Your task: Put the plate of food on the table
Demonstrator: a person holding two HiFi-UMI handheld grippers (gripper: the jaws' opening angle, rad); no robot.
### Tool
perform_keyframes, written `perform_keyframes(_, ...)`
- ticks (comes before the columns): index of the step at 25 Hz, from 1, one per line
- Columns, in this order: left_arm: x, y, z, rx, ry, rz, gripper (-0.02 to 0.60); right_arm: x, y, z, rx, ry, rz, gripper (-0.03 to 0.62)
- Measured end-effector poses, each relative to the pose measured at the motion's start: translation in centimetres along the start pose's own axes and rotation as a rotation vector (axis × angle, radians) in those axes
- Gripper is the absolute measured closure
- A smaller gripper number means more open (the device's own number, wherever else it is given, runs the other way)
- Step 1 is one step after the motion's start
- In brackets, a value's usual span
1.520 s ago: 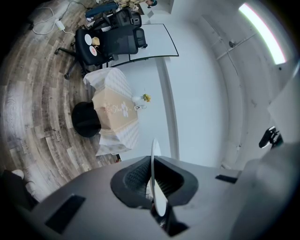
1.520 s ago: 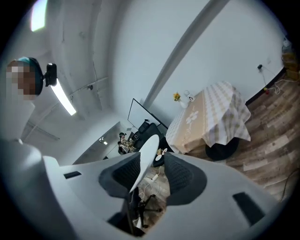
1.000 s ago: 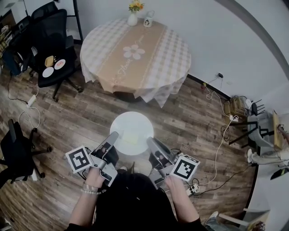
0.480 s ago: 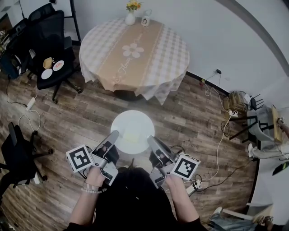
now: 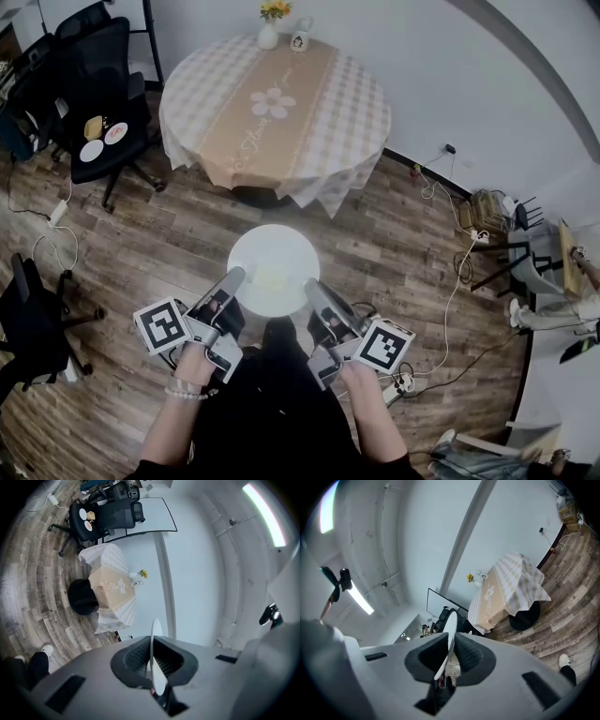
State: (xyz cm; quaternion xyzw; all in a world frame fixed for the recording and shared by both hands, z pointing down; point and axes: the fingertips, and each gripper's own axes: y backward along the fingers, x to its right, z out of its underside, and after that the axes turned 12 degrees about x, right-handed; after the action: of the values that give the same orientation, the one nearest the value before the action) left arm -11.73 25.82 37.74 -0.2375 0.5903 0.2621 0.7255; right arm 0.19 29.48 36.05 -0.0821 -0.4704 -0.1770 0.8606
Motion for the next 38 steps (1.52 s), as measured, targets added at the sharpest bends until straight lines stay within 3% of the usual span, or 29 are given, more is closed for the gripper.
perform_keyframes(38, -0.4, -18.6, -5.3, 0.176, 0.014, -0.045, 0.572, 8.9, -15.1, -12.9, -0.173, -0.036, -0.12, 0.571)
